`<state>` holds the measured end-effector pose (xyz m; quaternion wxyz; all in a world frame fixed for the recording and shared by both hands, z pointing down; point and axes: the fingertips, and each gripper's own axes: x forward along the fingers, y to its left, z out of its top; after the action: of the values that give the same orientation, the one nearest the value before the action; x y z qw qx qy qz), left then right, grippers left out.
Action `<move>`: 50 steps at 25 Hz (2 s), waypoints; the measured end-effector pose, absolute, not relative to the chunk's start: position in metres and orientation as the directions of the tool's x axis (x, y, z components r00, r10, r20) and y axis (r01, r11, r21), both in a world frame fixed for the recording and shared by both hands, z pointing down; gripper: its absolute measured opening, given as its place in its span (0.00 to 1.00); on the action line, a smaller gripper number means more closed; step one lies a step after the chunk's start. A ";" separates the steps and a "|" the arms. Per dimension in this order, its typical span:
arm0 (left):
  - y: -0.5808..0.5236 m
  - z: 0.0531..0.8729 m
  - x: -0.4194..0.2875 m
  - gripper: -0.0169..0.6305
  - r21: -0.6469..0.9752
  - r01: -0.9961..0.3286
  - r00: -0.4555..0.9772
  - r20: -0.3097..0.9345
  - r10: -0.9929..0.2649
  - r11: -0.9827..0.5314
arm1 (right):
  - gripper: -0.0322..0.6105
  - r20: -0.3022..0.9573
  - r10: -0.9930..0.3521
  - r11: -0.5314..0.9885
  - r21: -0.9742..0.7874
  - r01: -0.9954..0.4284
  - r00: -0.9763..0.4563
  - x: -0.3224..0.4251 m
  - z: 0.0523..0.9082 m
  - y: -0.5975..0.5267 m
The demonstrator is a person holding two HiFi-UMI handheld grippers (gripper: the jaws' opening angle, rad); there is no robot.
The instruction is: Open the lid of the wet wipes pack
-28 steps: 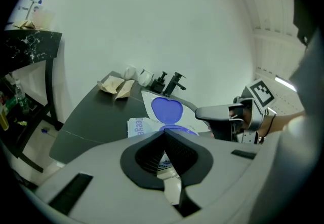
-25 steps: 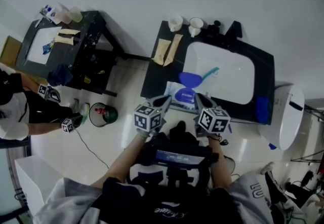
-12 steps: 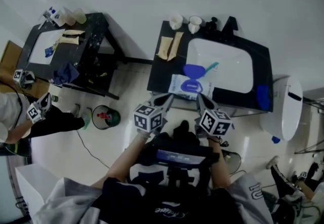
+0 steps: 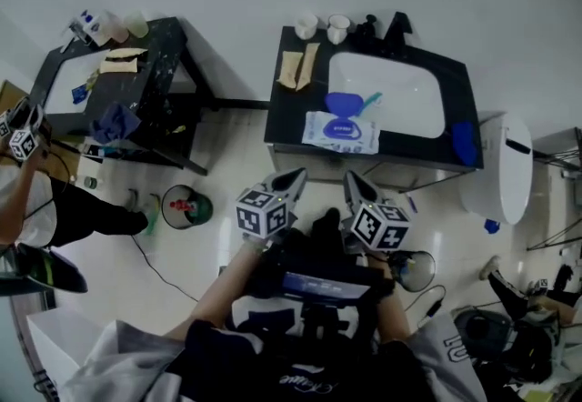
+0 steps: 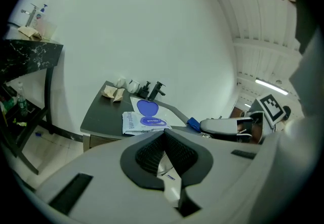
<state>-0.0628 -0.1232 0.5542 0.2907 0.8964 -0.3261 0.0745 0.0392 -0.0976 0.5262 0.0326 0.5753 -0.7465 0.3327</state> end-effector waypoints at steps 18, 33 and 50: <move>-0.079 0.538 -0.054 0.04 0.487 -0.633 0.765 0.277 -0.581 -0.602 | 0.07 0.437 -0.811 0.193 -0.428 -0.883 -0.389 0.034 0.518 -0.046; -0.059 0.504 -0.012 0.04 0.458 -0.623 0.774 0.244 -0.584 -0.634 | 0.07 0.390 -0.808 0.257 -0.442 -0.859 -0.442 0.057 0.505 -0.041; -0.056 0.506 -0.006 0.04 0.444 -0.647 0.754 0.252 -0.606 -0.620 | 0.07 0.387 -0.787 0.302 -0.438 -0.847 -0.481 0.063 0.510 -0.038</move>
<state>-0.0056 -0.0559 0.5056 0.2619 0.8992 -0.3482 0.0388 0.0630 -0.0381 0.5105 0.0496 0.5070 -0.8055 0.3029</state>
